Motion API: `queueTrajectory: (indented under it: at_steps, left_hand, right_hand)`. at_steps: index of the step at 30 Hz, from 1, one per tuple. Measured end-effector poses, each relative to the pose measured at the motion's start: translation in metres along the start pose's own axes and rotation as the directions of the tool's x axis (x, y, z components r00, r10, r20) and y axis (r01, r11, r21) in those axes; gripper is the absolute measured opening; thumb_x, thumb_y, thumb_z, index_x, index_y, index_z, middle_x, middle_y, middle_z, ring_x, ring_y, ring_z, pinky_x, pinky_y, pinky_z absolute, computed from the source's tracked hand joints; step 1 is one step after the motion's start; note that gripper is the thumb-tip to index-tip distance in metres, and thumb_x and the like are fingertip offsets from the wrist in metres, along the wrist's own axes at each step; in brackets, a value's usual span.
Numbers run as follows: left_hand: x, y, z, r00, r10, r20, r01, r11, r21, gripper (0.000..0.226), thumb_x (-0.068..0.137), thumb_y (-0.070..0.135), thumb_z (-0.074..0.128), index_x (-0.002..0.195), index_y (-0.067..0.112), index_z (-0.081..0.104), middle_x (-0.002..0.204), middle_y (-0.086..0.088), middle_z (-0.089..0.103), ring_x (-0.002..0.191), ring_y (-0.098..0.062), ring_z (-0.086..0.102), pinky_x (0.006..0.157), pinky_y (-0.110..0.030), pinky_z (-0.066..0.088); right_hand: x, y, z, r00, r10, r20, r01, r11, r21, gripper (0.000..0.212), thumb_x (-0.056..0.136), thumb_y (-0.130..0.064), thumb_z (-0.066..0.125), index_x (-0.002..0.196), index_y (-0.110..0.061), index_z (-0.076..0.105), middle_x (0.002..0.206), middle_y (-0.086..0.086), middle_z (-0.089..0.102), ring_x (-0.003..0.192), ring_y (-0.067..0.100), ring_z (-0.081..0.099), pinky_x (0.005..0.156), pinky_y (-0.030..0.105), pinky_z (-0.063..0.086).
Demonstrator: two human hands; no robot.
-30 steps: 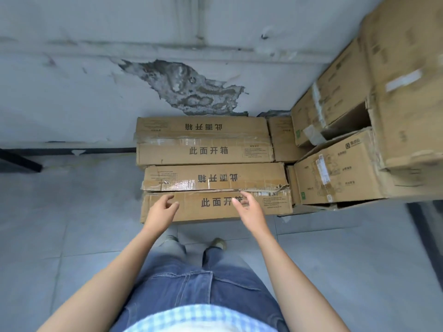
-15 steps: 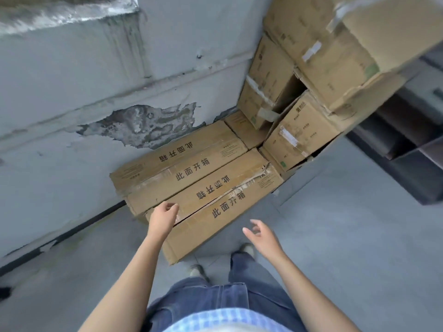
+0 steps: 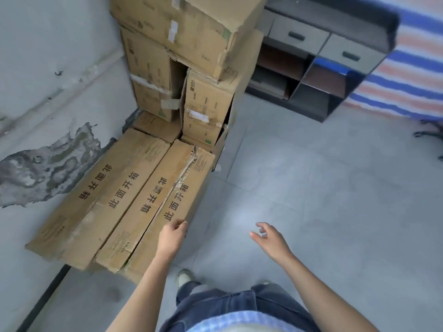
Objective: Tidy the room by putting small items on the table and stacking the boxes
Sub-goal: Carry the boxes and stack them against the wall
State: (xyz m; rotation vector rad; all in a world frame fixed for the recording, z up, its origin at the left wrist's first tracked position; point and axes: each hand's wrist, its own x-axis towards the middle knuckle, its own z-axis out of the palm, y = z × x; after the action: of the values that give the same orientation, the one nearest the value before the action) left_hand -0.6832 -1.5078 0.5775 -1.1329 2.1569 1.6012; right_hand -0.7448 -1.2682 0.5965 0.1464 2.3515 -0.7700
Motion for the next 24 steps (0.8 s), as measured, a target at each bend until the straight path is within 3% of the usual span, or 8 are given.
queueTrajectory:
  at_steps: [6,9,12,16,20,22,24]
  left_hand:
    - [0.004,0.037,0.04,0.996,-0.07,-0.049,0.065,0.994,-0.088,0.015,0.094,0.01,0.045,0.085,0.007,0.058,0.087,-0.014,0.059,0.083,-0.027,0.055,0.074,-0.031,0.039]
    - [0.011,0.075,0.091,1.0,0.003,-0.002,-0.003,1.0,-0.028,0.016,0.094,0.014,0.046,0.087,0.006,0.059,0.087,-0.015,0.062,0.091,-0.033,0.061,0.078,-0.033,0.042]
    - [-0.002,0.119,0.166,0.986,0.125,0.107,-0.131,0.99,0.048,0.02,0.093,0.012,0.047,0.085,0.002,0.063,0.082,-0.012,0.062,0.086,-0.031,0.06,0.073,-0.031,0.04]
    - [-0.051,0.154,0.288,0.876,0.278,0.395,-0.371,0.911,0.181,0.023,0.092,0.011,0.048,0.072,0.019,0.056,0.082,-0.007,0.061,0.082,-0.028,0.059,0.067,-0.03,0.04]
    - [-0.099,0.153,0.384,0.694,0.203,0.69,-0.541,0.781,0.314,0.019,0.091,0.017,0.05,0.075,0.023,0.057,0.081,0.0,0.062,0.077,-0.019,0.058,0.058,-0.022,0.041]
    - [-0.108,0.164,0.413,0.642,0.185,0.744,-0.609,0.712,0.348,0.021,0.091,0.017,0.049,0.073,0.023,0.057,0.08,0.0,0.062,0.075,-0.018,0.057,0.057,-0.022,0.038]
    - [-0.107,0.182,0.435,0.648,0.193,0.737,-0.61,0.711,0.35,0.021,0.091,0.014,0.048,0.072,0.017,0.057,0.079,-0.002,0.062,0.074,-0.02,0.057,0.06,-0.025,0.038]
  right_hand:
    - [-0.02,0.071,-0.048,0.988,0.11,-0.108,-0.09,0.981,0.171,0.049,0.092,-0.034,0.056,0.135,-0.014,0.044,0.135,0.007,0.046,0.123,0.018,0.046,0.095,0.024,0.036]
    - [-0.028,0.119,-0.081,0.969,0.17,-0.18,-0.115,0.953,0.281,0.048,0.092,-0.032,0.056,0.134,-0.014,0.044,0.135,0.006,0.046,0.123,0.017,0.045,0.095,0.023,0.035]
    - [-0.03,0.169,-0.118,0.933,0.251,-0.256,-0.124,0.896,0.426,0.048,0.091,-0.032,0.057,0.134,-0.014,0.045,0.135,0.007,0.047,0.123,0.018,0.045,0.094,0.024,0.036]
    - [-0.029,0.231,-0.17,0.869,0.333,-0.366,-0.081,0.825,0.559,0.046,0.092,-0.031,0.056,0.133,-0.015,0.046,0.134,0.008,0.048,0.122,0.019,0.046,0.096,0.026,0.037]
    - [-0.047,0.29,-0.2,0.785,0.44,-0.435,-0.061,0.755,0.653,0.045,0.092,-0.03,0.055,0.133,-0.014,0.047,0.135,0.007,0.048,0.124,0.018,0.045,0.098,0.025,0.036]
    - [-0.058,0.316,-0.205,0.731,0.526,-0.435,-0.075,0.695,0.715,0.044,0.092,-0.032,0.055,0.132,-0.014,0.047,0.134,0.008,0.048,0.123,0.018,0.046,0.095,0.024,0.035]
    - [-0.065,0.334,-0.201,0.708,0.588,-0.392,-0.098,0.631,0.77,0.052,0.088,-0.043,0.056,0.131,-0.015,0.048,0.133,0.007,0.049,0.121,0.018,0.047,0.095,0.024,0.036]
